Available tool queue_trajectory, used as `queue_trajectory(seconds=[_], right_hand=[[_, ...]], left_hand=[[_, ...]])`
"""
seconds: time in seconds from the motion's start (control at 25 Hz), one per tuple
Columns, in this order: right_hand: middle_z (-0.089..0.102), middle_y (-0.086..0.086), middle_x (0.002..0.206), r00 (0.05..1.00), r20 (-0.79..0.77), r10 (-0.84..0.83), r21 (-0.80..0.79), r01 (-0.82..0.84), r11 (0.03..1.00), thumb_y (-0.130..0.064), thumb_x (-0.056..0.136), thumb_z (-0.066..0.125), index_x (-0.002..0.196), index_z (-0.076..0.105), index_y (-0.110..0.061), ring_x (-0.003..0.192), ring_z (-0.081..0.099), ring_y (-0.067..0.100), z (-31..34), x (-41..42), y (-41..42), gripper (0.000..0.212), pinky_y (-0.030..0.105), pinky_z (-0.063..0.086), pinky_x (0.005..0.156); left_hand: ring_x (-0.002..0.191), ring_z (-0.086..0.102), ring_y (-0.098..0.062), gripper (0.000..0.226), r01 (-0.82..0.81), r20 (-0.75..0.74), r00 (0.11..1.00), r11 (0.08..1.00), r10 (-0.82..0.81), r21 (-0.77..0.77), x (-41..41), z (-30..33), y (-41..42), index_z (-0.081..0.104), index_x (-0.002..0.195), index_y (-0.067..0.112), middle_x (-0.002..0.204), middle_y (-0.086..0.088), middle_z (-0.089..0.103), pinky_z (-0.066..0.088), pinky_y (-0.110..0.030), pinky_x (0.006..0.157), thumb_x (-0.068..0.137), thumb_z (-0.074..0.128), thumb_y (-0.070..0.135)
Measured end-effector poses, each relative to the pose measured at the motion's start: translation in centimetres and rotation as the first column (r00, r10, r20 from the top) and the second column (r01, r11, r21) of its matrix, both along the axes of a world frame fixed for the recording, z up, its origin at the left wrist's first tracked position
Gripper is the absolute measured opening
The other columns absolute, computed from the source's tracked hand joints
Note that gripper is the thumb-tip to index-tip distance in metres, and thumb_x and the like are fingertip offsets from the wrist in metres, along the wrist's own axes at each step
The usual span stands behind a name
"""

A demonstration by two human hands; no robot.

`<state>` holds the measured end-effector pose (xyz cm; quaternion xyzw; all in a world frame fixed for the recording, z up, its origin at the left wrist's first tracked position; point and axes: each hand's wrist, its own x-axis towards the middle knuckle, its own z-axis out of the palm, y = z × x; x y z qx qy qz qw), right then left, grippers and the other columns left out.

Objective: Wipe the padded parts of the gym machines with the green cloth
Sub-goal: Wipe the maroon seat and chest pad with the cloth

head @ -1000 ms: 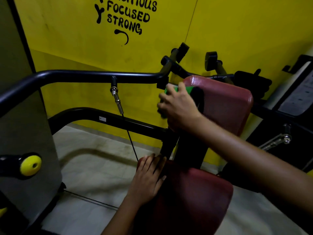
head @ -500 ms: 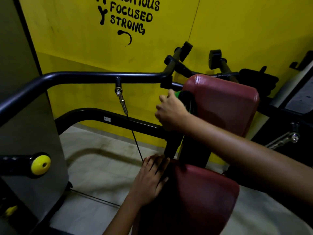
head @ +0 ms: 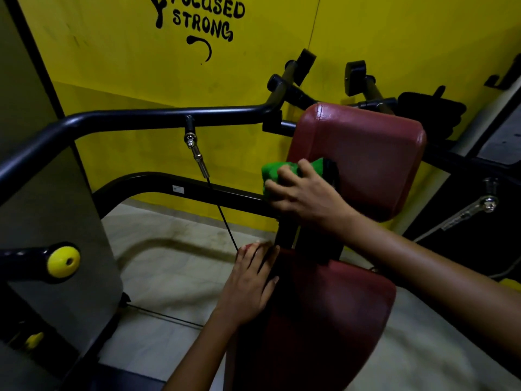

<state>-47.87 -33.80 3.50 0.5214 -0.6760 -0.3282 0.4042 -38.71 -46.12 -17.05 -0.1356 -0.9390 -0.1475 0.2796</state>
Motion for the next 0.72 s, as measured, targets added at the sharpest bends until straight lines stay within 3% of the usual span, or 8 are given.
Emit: queue_trajectory(seconds=[0.2, 0.28, 0.4, 0.52, 0.64, 0.72], right_hand=[[0.061, 0.005, 0.128, 0.997, -0.033, 0.069, -0.407, -0.076, 0.91, -0.033, 0.09, 0.055, 0.11, 0.067, -0.026, 0.1, 0.041, 0.032, 1.2, -1.5, 2.5, 0.025, 0.041, 0.029, 0.074], [0.058, 0.005, 0.133, 0.992, -0.099, 0.081, -0.424, -0.116, 0.898, -0.024, 0.09, 0.058, 0.12, 0.064, -0.025, 0.099, 0.042, 0.033, -1.9, -0.8, 3.6, 0.031, 0.042, 0.033, 0.075], [0.058, 0.004, 0.133, 0.995, -0.044, 0.091, -0.371, -0.101, 0.923, -0.018, 0.089, 0.052, 0.126, 0.061, -0.025, 0.098, 0.044, 0.033, -4.3, 0.2, 5.0, 0.039, 0.042, 0.034, 0.076], [0.061, 0.003, 0.129, 0.983, 0.143, 0.118, -0.445, -0.042, 0.894, -0.028, 0.089, 0.048, 0.119, 0.065, -0.029, 0.092, 0.044, 0.03, -6.5, 2.6, 5.6, 0.035, 0.039, 0.033, 0.07], [0.06, 0.0, 0.127, 0.866, 0.499, 0.026, -0.517, 0.274, 0.811, -0.041, 0.079, 0.045, 0.12, 0.061, -0.034, 0.087, 0.051, 0.028, -11.4, 5.6, 6.5, 0.045, 0.035, 0.037, 0.064], [0.058, -0.003, 0.128, 0.766, 0.642, -0.034, -0.501, 0.452, 0.738, -0.043, 0.071, 0.048, 0.123, 0.055, -0.037, 0.088, 0.054, 0.026, -13.3, 6.5, 6.4, 0.053, 0.034, 0.04, 0.063]], left_hand=[[0.136, 0.034, -0.028, 0.054, -0.029, 0.024, 0.999, 0.999, 0.028, 0.017, 0.1, 0.6, 0.4, 0.04, 0.142, 0.011, 0.141, -0.009, 0.044, 0.022, -0.045, 0.113, 0.095, 0.039, 0.037], [0.136, 0.034, -0.029, 0.053, -0.018, 0.035, 0.999, 1.0, 0.018, -0.001, 0.0, 0.5, 0.2, 0.04, 0.141, 0.01, 0.14, -0.01, 0.045, 0.023, -0.045, 0.113, 0.095, 0.039, 0.037], [0.135, 0.035, -0.031, 0.052, -0.025, 0.038, 0.999, 0.999, 0.026, -0.034, 0.0, 0.3, 0.1, 0.044, 0.139, 0.008, 0.14, -0.012, 0.046, 0.025, -0.047, 0.112, 0.096, 0.04, 0.037], [0.136, 0.032, -0.03, 0.053, -0.021, 0.037, 0.999, 1.0, 0.022, -0.018, 0.1, 0.5, 0.3, 0.041, 0.138, 0.006, 0.142, -0.014, 0.044, 0.022, -0.046, 0.113, 0.093, 0.042, 0.034], [0.14, 0.025, -0.025, 0.062, -0.033, 0.066, 0.997, 0.998, 0.029, 0.059, 0.3, 0.6, 0.2, 0.031, 0.143, 0.003, 0.146, -0.016, 0.038, 0.019, -0.04, 0.115, 0.092, 0.042, 0.037], [0.144, 0.017, -0.021, 0.071, -0.053, 0.113, 0.993, 0.984, 0.035, 0.169, 0.7, 0.4, -0.2, 0.022, 0.149, 0.004, 0.154, -0.012, 0.025, 0.013, -0.03, 0.118, 0.094, 0.04, 0.046]])
